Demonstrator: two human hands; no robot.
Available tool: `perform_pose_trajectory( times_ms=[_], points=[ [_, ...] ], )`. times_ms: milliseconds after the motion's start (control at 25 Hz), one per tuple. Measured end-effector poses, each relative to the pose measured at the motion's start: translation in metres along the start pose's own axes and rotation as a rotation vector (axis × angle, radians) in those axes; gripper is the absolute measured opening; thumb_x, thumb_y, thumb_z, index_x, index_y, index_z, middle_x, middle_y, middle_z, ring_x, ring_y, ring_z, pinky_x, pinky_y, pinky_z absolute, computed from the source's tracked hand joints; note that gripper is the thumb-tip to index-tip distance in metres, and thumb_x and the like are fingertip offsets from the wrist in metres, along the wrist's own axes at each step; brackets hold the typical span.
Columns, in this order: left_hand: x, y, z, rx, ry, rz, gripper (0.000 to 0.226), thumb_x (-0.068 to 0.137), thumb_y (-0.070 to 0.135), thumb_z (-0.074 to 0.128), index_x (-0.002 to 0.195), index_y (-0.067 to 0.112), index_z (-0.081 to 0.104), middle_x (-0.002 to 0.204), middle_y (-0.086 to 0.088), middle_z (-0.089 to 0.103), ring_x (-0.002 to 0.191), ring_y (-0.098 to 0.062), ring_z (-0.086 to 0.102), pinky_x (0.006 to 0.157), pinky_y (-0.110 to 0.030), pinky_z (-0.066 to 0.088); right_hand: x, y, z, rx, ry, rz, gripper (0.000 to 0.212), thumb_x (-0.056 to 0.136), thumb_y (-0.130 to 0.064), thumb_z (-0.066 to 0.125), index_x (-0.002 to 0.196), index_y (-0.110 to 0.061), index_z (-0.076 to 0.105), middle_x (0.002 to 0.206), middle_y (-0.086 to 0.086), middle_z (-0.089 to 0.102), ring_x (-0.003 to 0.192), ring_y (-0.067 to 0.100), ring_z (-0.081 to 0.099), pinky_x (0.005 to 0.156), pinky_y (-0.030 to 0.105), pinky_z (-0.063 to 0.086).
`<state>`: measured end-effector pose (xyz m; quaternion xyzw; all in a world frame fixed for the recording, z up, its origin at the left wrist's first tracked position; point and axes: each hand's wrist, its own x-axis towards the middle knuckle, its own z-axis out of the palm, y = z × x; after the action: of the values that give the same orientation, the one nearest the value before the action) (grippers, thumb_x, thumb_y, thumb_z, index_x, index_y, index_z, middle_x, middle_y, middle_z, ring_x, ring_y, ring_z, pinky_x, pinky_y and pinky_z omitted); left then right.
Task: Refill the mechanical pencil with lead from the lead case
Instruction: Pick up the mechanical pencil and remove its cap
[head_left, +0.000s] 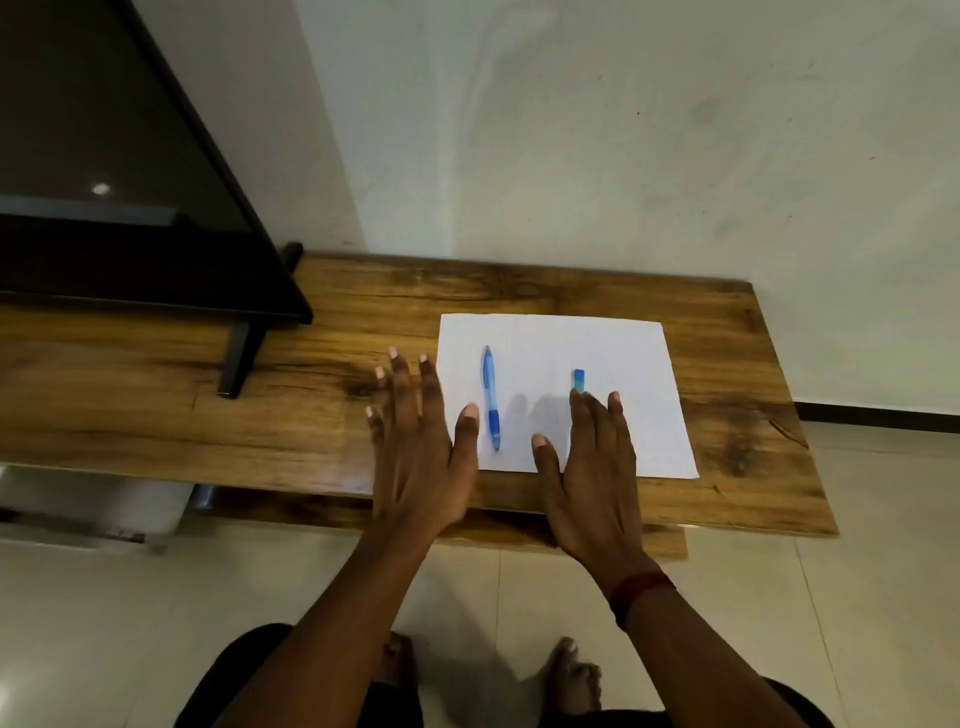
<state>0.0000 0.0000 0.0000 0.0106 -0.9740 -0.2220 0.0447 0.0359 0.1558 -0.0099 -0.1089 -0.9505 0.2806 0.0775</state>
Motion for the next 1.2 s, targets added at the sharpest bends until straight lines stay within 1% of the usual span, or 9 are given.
perform_pose_trajectory(
  times_ms=[120,240,400,520,640,880,1040,1160,1200],
  points=[
    [0.010,0.013,-0.008,-0.082,-0.004,0.023,0.073,0.091,0.061,0.012,0.150,0.025,-0.012,0.157,-0.001,-0.024,0.142,-0.017,-0.025,0.112,-0.036,-0.015,0.014,-0.020,-0.007,0.010,0.014,-0.020,0.068,0.090,-0.056,0.037,0.146,-0.018,0.029,0.152,0.009,0.037,0.143,0.029,0.027,0.111,0.040,0.019],
    [0.010,0.011,-0.007,-0.195,-0.046,0.003,0.076,0.089,0.063,0.021,0.150,0.027,-0.006,0.158,0.000,-0.020,0.145,-0.018,-0.015,0.114,-0.039,0.003,0.031,-0.035,-0.012,-0.021,-0.025,-0.060,0.052,0.091,-0.048,0.050,0.134,-0.018,0.049,0.130,0.008,0.060,0.122,0.027,0.051,0.098,0.040,0.042],
    [0.020,0.007,-0.001,-0.279,0.085,-0.048,0.064,0.092,0.041,0.050,0.147,0.022,0.026,0.158,-0.009,0.018,0.142,-0.025,0.024,0.104,-0.028,0.026,0.045,-0.032,0.000,-0.015,-0.033,-0.024,0.037,0.090,-0.046,0.055,0.115,-0.021,0.064,0.106,0.001,0.071,0.098,0.016,0.061,0.083,0.030,0.049],
    [0.033,0.006,0.003,-0.310,0.216,-0.002,0.046,0.087,0.030,0.062,0.128,0.014,0.049,0.126,-0.011,0.057,0.105,-0.012,0.052,0.084,-0.009,0.032,0.052,-0.029,0.013,-0.041,-0.133,0.056,0.039,0.087,-0.058,0.052,0.099,-0.023,0.066,0.078,-0.009,0.066,0.065,0.008,0.057,0.061,0.015,0.042],
    [0.051,-0.001,0.008,-0.362,0.105,-0.092,0.029,0.084,0.030,0.066,0.109,0.016,0.060,0.094,-0.003,0.068,0.071,-0.007,0.057,0.063,-0.014,0.042,0.059,-0.032,0.025,-0.134,-0.227,0.100,0.043,0.082,-0.069,0.049,0.080,-0.027,0.057,0.059,-0.016,0.048,0.051,0.006,0.045,0.049,0.012,0.028],
    [0.055,-0.005,0.013,-0.425,0.010,-0.096,0.016,0.084,0.030,0.069,0.088,0.015,0.073,0.080,0.005,0.071,0.063,0.004,0.054,0.066,-0.009,0.040,0.068,-0.037,0.036,-0.137,-0.294,0.094,0.035,0.087,-0.059,0.051,0.077,-0.026,0.049,0.055,-0.016,0.038,0.050,0.006,0.041,0.049,0.011,0.023],
    [0.057,-0.005,0.011,-0.490,-0.035,-0.161,0.023,0.084,0.037,0.066,0.094,0.018,0.075,0.079,0.016,0.066,0.072,0.001,0.062,0.068,-0.005,0.042,0.069,-0.039,0.036,-0.016,-0.256,0.008,0.036,0.086,-0.054,0.057,0.077,-0.020,0.061,0.059,-0.012,0.051,0.050,0.005,0.043,0.051,0.010,0.024],
    [0.060,-0.004,0.010,-0.543,-0.048,-0.193,0.035,0.085,0.042,0.064,0.109,0.017,0.072,0.093,0.008,0.073,0.082,-0.004,0.066,0.075,-0.019,0.054,0.068,-0.039,0.036,0.054,-0.199,-0.137,0.035,0.086,-0.049,0.062,0.082,-0.015,0.069,0.067,-0.002,0.068,0.054,0.004,0.045,0.054,0.009,0.025],
    [0.061,-0.004,0.010,-0.562,-0.041,-0.206,0.036,0.084,0.041,0.065,0.111,0.018,0.071,0.093,0.007,0.073,0.080,-0.002,0.065,0.071,-0.017,0.054,0.067,-0.039,0.035,0.073,-0.201,-0.169,0.034,0.085,-0.048,0.062,0.083,-0.015,0.070,0.069,-0.001,0.070,0.055,0.004,0.046,0.055,0.008,0.027]
  ],
)
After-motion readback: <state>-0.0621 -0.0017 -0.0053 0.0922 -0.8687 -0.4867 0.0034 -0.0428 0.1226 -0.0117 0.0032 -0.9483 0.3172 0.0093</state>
